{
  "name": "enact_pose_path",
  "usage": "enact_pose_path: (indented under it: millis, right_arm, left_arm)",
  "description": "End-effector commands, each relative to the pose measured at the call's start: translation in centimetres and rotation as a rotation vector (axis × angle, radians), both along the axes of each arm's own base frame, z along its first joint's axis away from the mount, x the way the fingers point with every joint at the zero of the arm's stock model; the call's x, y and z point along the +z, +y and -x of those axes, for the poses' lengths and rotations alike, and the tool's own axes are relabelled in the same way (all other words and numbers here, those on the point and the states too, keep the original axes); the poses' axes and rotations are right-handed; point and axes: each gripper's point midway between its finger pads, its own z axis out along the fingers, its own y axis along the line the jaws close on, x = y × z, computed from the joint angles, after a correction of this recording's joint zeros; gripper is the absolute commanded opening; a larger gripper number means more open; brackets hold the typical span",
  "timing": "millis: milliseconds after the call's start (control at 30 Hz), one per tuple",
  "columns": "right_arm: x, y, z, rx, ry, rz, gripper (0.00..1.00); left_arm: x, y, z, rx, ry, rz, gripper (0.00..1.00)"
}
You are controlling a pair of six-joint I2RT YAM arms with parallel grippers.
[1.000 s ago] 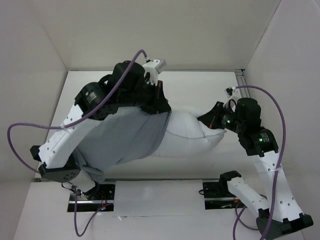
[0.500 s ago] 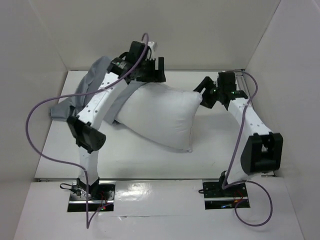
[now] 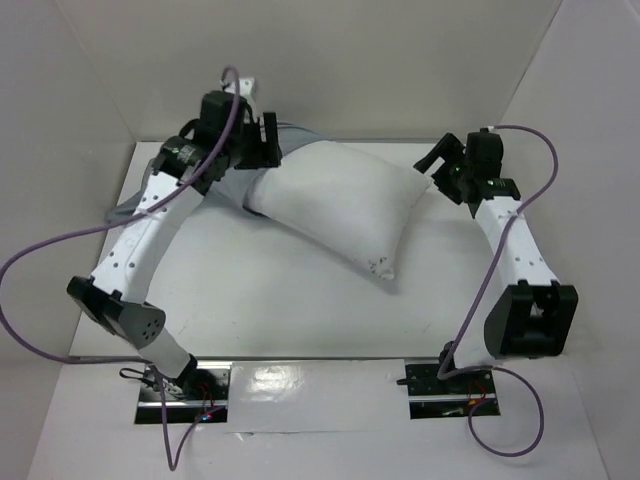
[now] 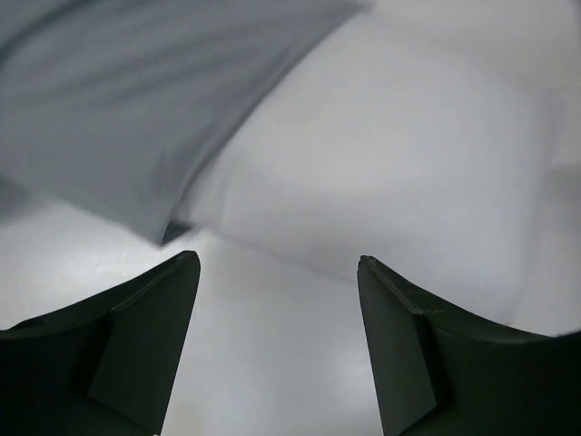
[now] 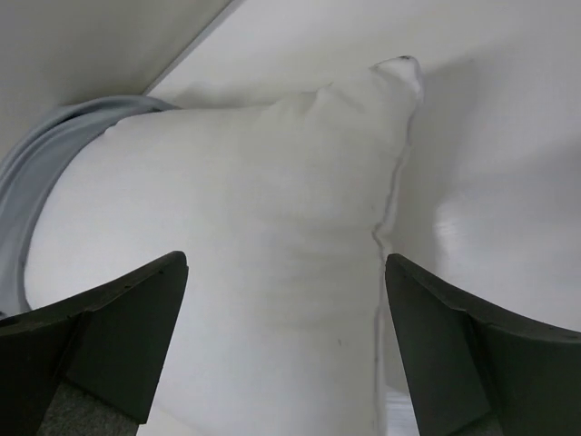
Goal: Put the pillow into the pillowcase
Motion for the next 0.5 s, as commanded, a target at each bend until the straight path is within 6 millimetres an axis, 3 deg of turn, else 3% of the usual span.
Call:
enact_pose_path:
  millis: [0,33,100,133,167,233,267,400,467]
  right_arm:
    - [1.7,-3.5,3.7,-0.107,-0.013,0.174,0.97]
    - [2.5,-4.7,4.7,-0.143,-0.032,0.21,0.97]
    - [1.5,-5.1,6.0,-0.125,-0.007,0.249,0.98]
    - [1.8,-4.2,6.8,-0.068,-0.018,0.237,0.98]
    - [1.3,-3.6,7.3,-0.03,-0.008,0.231,0.98]
    - [0.0,-1.7,8.3,0.088,0.014,0.196,1.0]
    - [-1.1,-1.2,9.0,0.12,0.048,0.183,1.0]
    - [-1.7,0.4,10.4,0.201,0.053,0.132,1.0]
    - [-2.1,0.8,11.0,0.218,0.059,0.118,1.0]
  left_arm:
    - [-6.2,2.1,0.0,0.079,0.129,-0.14,0.83]
    - [-7.3,1.4,0.5,0.057,0.152,-0.154,0.83]
    - [-9.7,1.7,1.3,0.081,0.195,-0.208,0.85]
    - [-10.2,1.4,1.3,0.088,0.195,-0.213,0.85]
    - [-11.5,1.2,1.6,0.084,0.211,-0.235,0.87]
    - [-12.2,1.4,1.2,0.112,0.208,-0.269,0.87]
    - [-12.7,2.4,0.8,0.162,0.205,-0.314,0.87]
    - [-13.9,3.5,-0.2,0.245,0.201,-0.391,0.81]
    - [-15.4,5.1,-1.0,0.303,0.227,-0.446,0.81]
